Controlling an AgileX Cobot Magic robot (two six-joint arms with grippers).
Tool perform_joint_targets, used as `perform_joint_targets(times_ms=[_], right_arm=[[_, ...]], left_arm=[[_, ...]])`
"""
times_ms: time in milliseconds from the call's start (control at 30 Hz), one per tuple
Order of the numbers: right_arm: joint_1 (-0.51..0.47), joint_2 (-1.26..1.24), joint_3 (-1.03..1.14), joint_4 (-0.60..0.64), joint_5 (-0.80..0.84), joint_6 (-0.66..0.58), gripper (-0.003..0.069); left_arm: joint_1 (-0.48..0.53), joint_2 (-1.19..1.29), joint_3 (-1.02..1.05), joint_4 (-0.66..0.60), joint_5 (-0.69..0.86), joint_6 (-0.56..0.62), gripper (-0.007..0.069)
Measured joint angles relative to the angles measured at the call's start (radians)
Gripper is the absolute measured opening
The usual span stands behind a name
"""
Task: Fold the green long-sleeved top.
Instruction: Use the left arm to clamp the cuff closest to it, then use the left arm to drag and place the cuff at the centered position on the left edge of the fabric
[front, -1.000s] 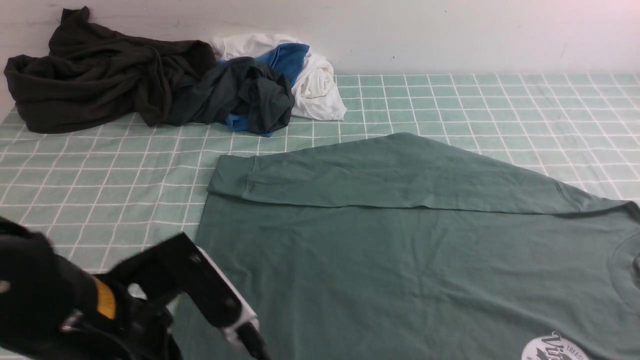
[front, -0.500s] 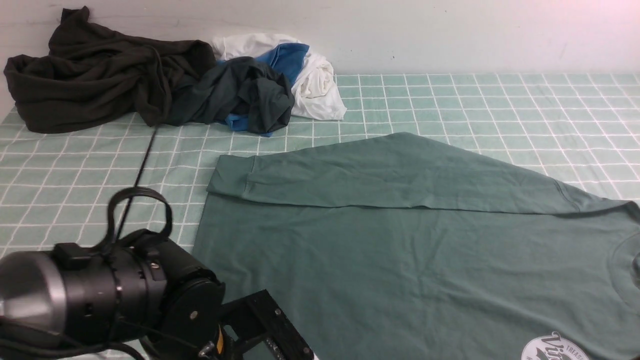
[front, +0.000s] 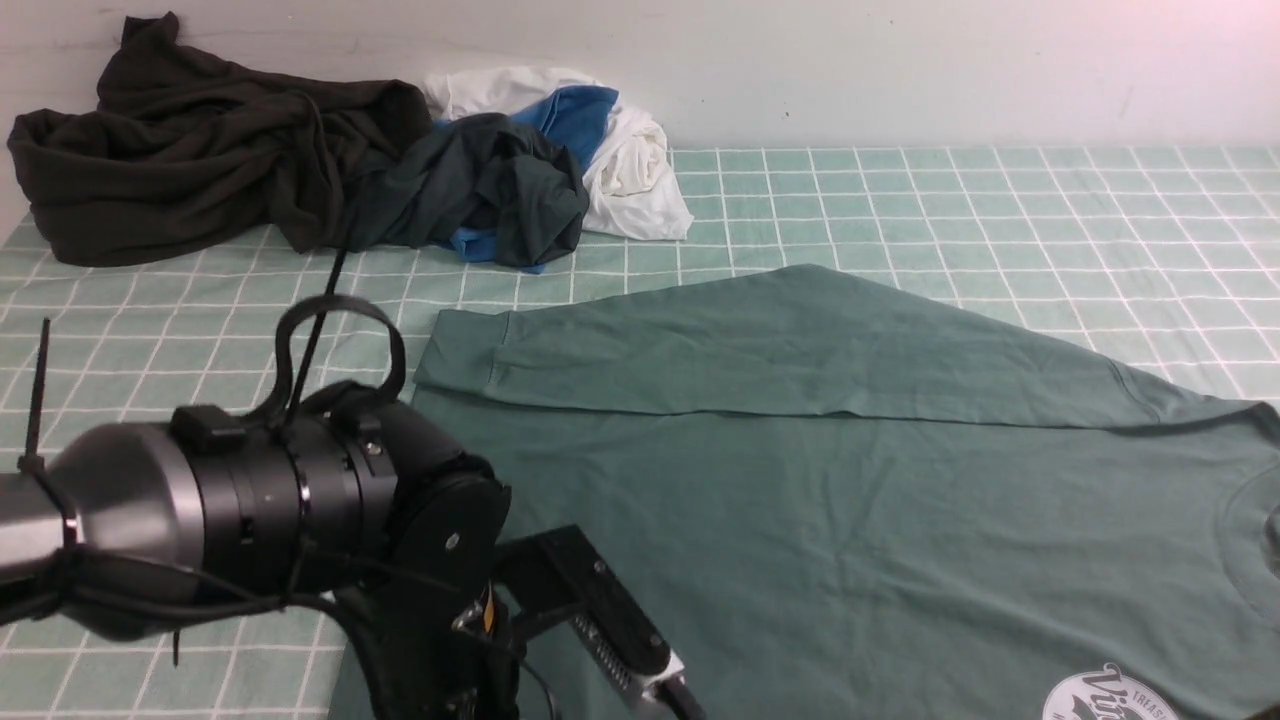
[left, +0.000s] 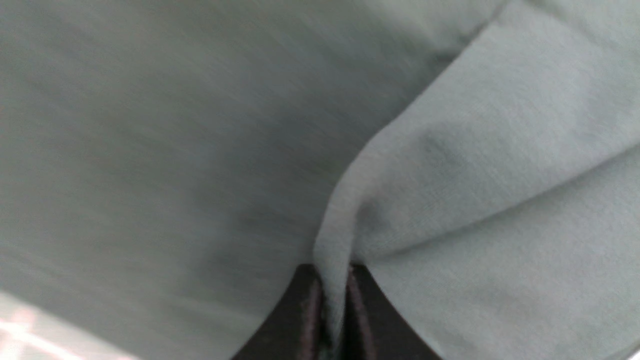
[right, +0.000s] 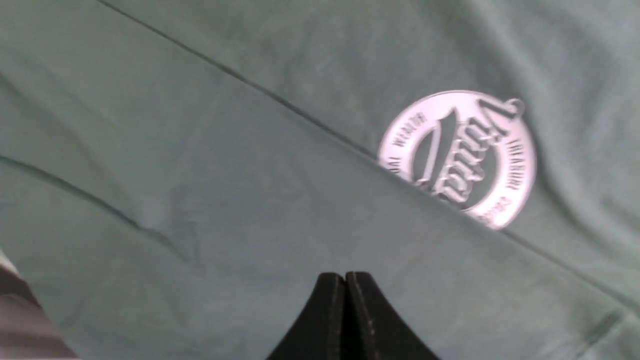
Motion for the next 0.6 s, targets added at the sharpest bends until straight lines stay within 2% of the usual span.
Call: perform_joint_targets(times_ms=[133,367,600], right_arm=[[0.0,0.0,0.013,-0.061,-0.05,0.047,-0.0014],[0.0,0.0,0.136,-0.087,-0.176,0.157,-0.0014],[0.0,0.0,0.174,-0.137,-0.218,0.234,-0.0008]], left_arm=[[0.009,0.001,-0.126,0.061,0.068,0.0,0.0025],[0.103,0.079,-0.305,0.071,0.134,0.046,0.0027],[0.147,0.193,-0.413,0.072,0.15,0.07,0.0027]])
